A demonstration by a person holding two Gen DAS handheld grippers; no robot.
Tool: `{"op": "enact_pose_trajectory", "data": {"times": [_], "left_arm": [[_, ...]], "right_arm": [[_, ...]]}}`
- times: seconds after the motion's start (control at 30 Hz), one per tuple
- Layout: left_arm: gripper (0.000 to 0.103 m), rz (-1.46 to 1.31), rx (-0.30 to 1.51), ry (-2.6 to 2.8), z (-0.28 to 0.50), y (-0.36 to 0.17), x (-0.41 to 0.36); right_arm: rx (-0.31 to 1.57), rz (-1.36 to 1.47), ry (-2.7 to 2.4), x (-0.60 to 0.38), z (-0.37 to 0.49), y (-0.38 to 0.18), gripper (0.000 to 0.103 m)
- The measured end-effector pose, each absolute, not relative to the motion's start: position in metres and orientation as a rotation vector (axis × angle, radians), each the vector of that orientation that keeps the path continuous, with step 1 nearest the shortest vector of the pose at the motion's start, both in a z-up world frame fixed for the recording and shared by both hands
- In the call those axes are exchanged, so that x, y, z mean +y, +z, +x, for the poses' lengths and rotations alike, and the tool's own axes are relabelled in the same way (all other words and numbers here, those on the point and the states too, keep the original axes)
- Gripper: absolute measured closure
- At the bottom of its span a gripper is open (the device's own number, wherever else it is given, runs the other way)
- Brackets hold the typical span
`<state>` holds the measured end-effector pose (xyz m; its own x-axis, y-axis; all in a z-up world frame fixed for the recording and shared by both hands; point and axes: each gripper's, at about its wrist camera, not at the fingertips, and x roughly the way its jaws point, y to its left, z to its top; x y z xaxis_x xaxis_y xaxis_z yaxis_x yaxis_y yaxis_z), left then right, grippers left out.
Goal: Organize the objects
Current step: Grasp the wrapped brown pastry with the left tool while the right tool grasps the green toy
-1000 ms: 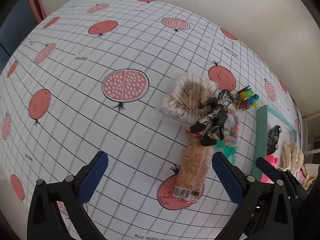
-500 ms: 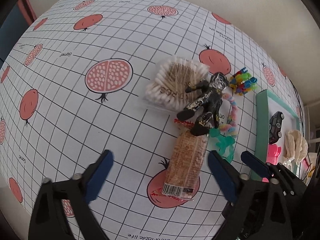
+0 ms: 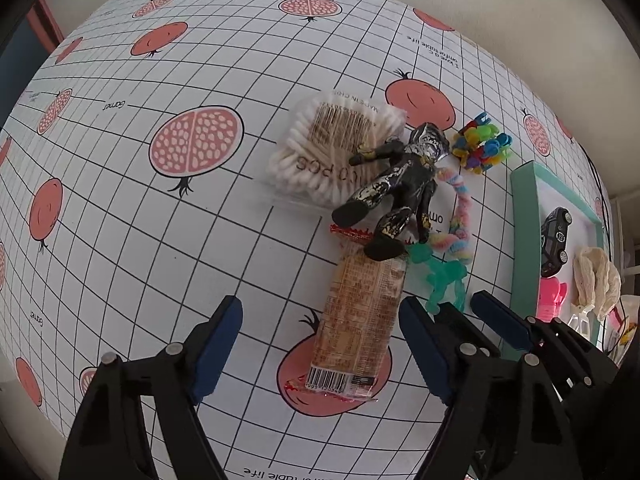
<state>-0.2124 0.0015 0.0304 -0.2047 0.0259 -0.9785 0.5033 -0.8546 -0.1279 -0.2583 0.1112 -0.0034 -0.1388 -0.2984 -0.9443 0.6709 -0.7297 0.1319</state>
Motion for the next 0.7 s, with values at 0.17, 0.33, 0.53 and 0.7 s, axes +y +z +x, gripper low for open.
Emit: {"op": "enact_pose_trajectory", "data": {"times": [0.17, 0.33, 0.53, 0.7], "left_arm": [[0.027, 1.749, 0.607, -2.131, -0.2120, 0.0300, 0.0043], [0.028, 1.752, 0.615, -2.131, -0.2107, 0.0295, 0.0052], [0.029, 1.757, 0.629, -2.127, -0.2083, 0.0272, 0.0051], [0.033, 1.756, 0.634, -2.124, -0.2058, 0.0273, 0.0040]], "right_arm": [[0.416, 1.482, -1.940, 0.1140, -0.2581, -0.0024, 0.074], [0.418, 1.476, -1.951, 0.1173, -0.2551, -0.0014, 0.076], [0.442, 1.464, -1.961, 0.1169, -0.2525, -0.0006, 0.077], [0.460, 1.453, -1.965, 0.1170, -0.2509, -0.0011, 0.079]]}}
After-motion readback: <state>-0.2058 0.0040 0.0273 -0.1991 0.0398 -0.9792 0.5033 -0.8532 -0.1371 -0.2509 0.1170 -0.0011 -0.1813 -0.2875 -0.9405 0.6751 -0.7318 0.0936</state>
